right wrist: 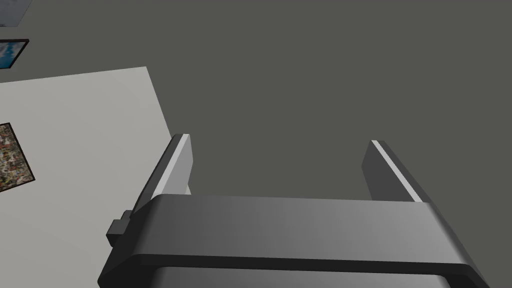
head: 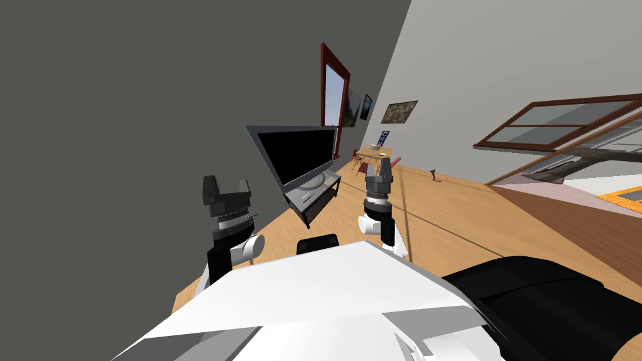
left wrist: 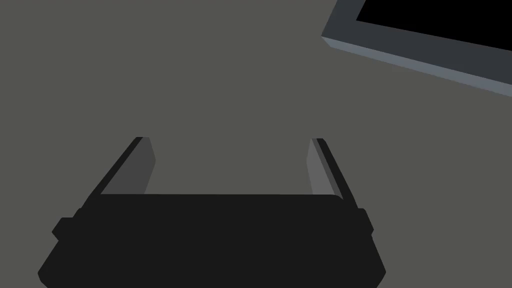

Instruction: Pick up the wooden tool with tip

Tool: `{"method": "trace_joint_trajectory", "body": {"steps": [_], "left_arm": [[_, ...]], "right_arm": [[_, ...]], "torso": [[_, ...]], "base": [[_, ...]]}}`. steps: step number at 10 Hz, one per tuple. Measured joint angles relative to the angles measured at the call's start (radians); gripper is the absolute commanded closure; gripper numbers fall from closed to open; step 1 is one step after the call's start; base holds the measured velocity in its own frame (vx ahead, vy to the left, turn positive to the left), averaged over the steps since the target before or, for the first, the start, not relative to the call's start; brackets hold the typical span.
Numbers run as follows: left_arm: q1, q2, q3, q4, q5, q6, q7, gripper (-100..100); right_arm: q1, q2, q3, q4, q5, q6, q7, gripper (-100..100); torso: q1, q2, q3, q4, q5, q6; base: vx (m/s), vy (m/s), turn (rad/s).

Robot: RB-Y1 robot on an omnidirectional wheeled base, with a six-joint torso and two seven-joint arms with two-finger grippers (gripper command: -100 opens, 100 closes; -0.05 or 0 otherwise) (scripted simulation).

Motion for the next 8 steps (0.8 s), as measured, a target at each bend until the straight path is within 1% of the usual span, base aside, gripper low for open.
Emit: {"method": "trace_joint_trajectory", "body": {"steps": [1, 2, 3, 6, 8], "left_arm": [[-0.012, 0.016, 0.002, 0.013, 0.002, 0.017, 0.002, -100], [-0.014, 0.037, 0.010, 0.027, 0.010, 0.036, 0.010, -100], [-0.007, 0.049, 0.006, 0.046, 0.013, 0.043, 0.016, -100], [-0.044, 0.070, 0.013, 0.095, 0.023, 0.106, 0.026, -100], [-0.063, 0.090, 0.026, 0.142, 0.039, 0.159, 0.044, -100]], "right_arm": [[0.000, 0.000, 0.000, 0.000, 0.000, 0.000, 0.000, 0], [0.000, 0.000, 0.000, 0.000, 0.000, 0.000, 0.000, 0], [0.000, 0.000, 0.000, 0.000, 0.000, 0.000, 0.000, 0], [0.000, 0.000, 0.000, 0.000, 0.000, 0.000, 0.000, 0], [0.000, 0.000, 0.000, 0.000, 0.000, 0.000, 0.000, 0]], "torso": [[-0.001, -0.001, -0.001, 0.000, 0.000, 0.000], [-0.001, -0.002, -0.001, 0.000, 0.000, 0.000], [-0.002, -0.003, -0.001, -0.001, 0.000, 0.000], [-0.002, -0.002, -0.001, -0.001, 0.000, 0.000], [-0.002, -0.004, -0.002, -0.001, 0.000, 0.000]], "base": [[0.036, -0.031, -0.036], [0.039, -0.029, -0.023], [0.045, -0.027, -0.036], [0.033, -0.029, -0.032], [0.043, -0.037, -0.028]]}}
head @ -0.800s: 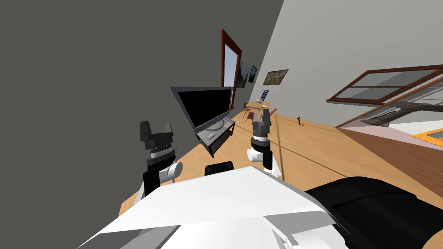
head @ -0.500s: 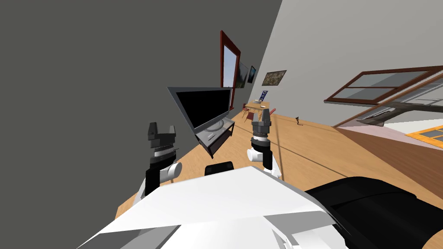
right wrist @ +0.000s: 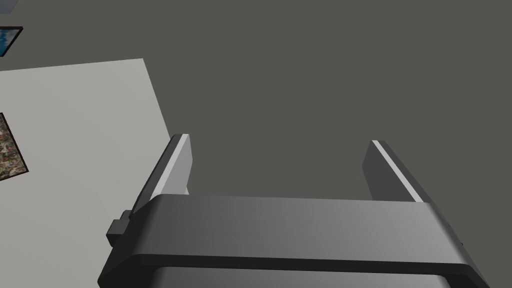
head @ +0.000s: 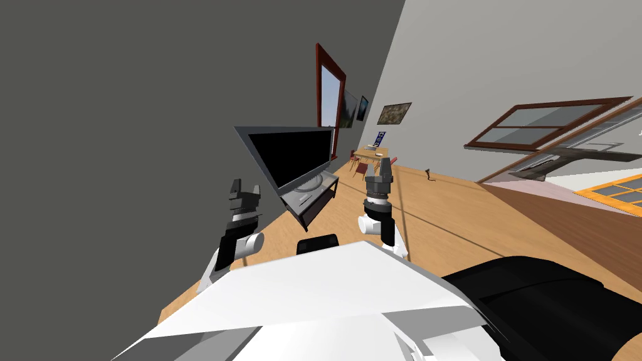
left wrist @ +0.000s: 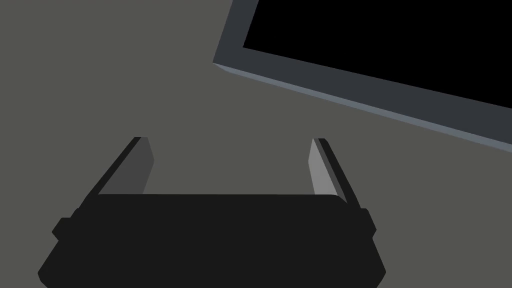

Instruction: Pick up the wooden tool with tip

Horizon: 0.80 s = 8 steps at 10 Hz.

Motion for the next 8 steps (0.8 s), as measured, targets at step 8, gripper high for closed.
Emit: {"method": "trace_joint_trajectory", "body": {"steps": [8], "left_arm": [[-0.067, 0.034, 0.031, 0.139, 0.044, 0.177, 0.052, -100]], "right_arm": [[0.000, 0.000, 0.000, 0.000, 0.000, 0.000, 0.000, 0]], "torso": [[0.001, 0.001, 0.000, 0.000, 0.000, 0.000]], "base": [[0.044, -0.033, -0.035]]}}
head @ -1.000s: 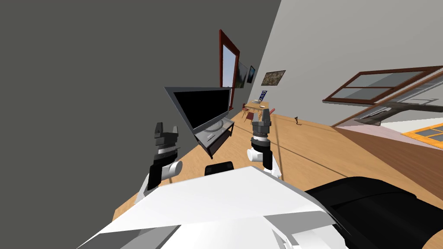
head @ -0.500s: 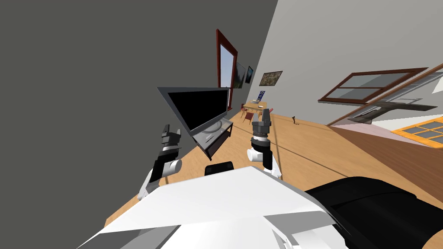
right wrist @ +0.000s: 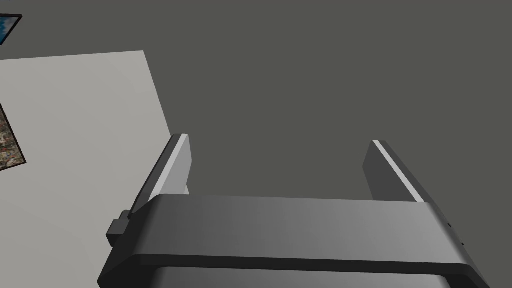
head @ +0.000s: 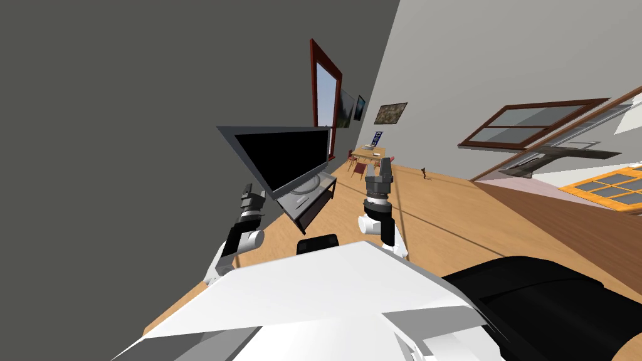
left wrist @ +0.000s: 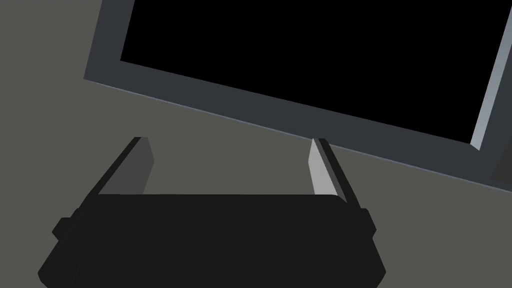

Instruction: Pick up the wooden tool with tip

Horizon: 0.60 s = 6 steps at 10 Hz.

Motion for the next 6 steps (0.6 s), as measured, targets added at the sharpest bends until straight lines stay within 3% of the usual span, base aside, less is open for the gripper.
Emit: {"method": "trace_joint_trajectory", "body": {"steps": [6], "left_arm": [[-0.059, 0.016, 0.026, 0.098, 0.034, 0.147, 0.038, -100]], "right_arm": [[0.000, 0.000, 0.000, 0.000, 0.000, 0.000, 0.000, 0]], "torso": [[0.000, 0.000, 0.000, 0.000, 0.000, 0.000]], "base": [[0.043, -0.029, -0.034]]}}
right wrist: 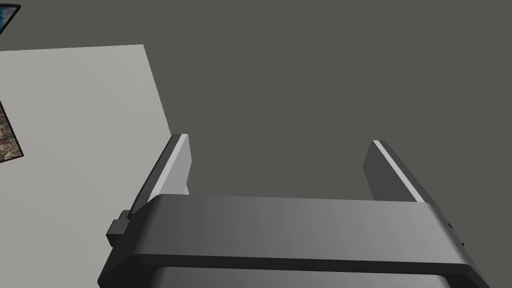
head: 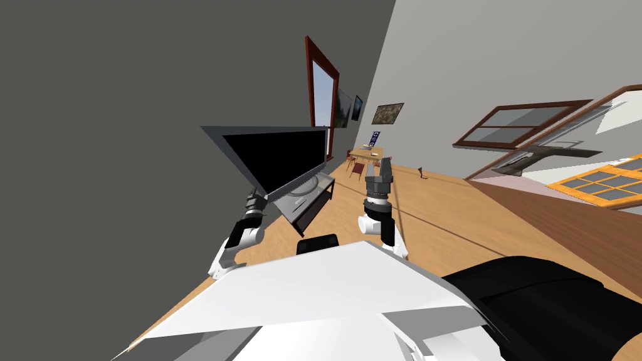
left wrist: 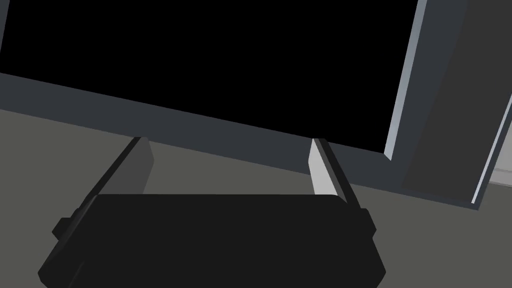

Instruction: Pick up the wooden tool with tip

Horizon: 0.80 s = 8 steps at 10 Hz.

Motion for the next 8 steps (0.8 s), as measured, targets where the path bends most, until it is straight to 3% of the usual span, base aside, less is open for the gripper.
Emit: {"method": "trace_joint_trajectory", "body": {"steps": [8], "left_arm": [[-0.077, 0.008, 0.034, 0.156, 0.046, 0.230, 0.055, -100]], "right_arm": [[0.000, 0.000, 0.000, 0.000, 0.000, 0.000, 0.000, 0]], "torso": [[0.000, 0.000, 0.000, 0.000, 0.000, 0.000]], "base": [[0.050, -0.035, -0.040]]}}
